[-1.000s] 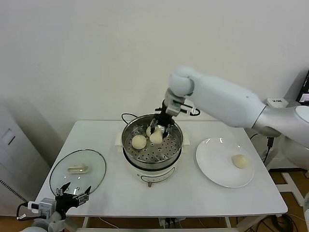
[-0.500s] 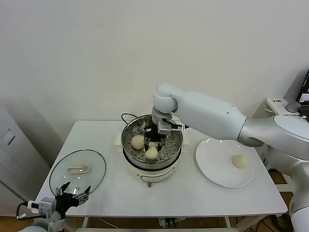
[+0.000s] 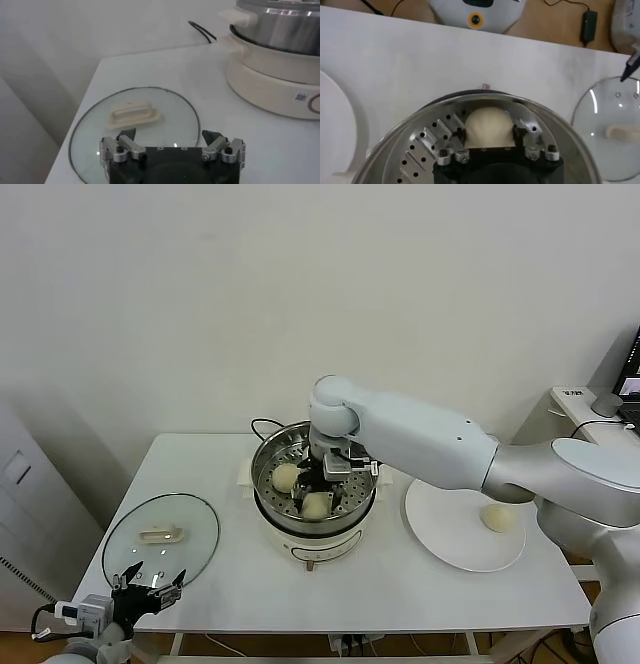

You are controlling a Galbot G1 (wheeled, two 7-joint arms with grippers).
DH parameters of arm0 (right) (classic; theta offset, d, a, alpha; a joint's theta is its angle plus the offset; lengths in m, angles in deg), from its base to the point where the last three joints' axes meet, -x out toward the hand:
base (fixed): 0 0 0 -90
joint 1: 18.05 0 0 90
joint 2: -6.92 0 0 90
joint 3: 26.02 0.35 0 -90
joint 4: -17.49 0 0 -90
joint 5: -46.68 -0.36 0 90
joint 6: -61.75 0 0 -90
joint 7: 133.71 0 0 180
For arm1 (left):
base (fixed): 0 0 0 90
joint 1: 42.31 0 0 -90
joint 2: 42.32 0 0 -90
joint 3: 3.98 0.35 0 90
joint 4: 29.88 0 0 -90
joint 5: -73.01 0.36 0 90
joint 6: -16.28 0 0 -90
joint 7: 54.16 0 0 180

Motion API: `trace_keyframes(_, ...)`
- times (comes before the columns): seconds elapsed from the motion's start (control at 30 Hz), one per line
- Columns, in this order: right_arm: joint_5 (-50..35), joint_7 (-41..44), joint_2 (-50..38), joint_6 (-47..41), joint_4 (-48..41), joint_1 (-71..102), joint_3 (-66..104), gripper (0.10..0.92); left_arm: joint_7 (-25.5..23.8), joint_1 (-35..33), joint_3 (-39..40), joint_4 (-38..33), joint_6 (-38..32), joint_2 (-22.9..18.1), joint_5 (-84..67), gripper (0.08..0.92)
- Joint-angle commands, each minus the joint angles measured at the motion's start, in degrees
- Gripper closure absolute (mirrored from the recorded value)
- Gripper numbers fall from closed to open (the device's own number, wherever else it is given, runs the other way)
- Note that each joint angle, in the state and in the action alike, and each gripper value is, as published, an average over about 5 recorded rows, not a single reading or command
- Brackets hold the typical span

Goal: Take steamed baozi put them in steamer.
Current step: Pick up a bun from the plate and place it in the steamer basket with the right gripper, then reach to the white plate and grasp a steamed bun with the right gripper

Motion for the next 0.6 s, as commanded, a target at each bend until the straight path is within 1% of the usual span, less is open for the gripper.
trace_keyframes(0.03, 1.6, 0.4, 0.1, -0.1, -1.5, 0.3, 3.1, 0.228, 0.0, 0.0, -0.1, 0.0, 0.0, 0.1, -0.1, 0.177)
trace_keyframes(0.17, 1.9, 0.9, -0.3, -0.8, -6.3, -2.0, 7.9, 0.204, 0.0, 0.1, -0.1, 0.0, 0.0, 0.3, -0.2, 0.177)
trace_keyframes(0.27, 1.5, 1.0, -1.7, -2.7, -12.1, -4.3, 10.8, 0.203, 0.0, 0.2, -0.1, 0.1, -0.1, 0.4, -0.2, 0.177)
trace_keyframes(0.37, 0.1, 1.2, -4.0, -7.0, -18.4, -6.5, 11.8, 0.203, 0.0, 0.2, -0.2, 0.3, -0.2, 0.5, -0.3, 0.177)
trace_keyframes(0.6, -6.3, 3.2, -10.2, -19.4, -32.2, -9.1, 11.1, 0.203, 0.0, 0.2, -0.3, 0.3, -0.3, 0.6, -0.4, 0.177)
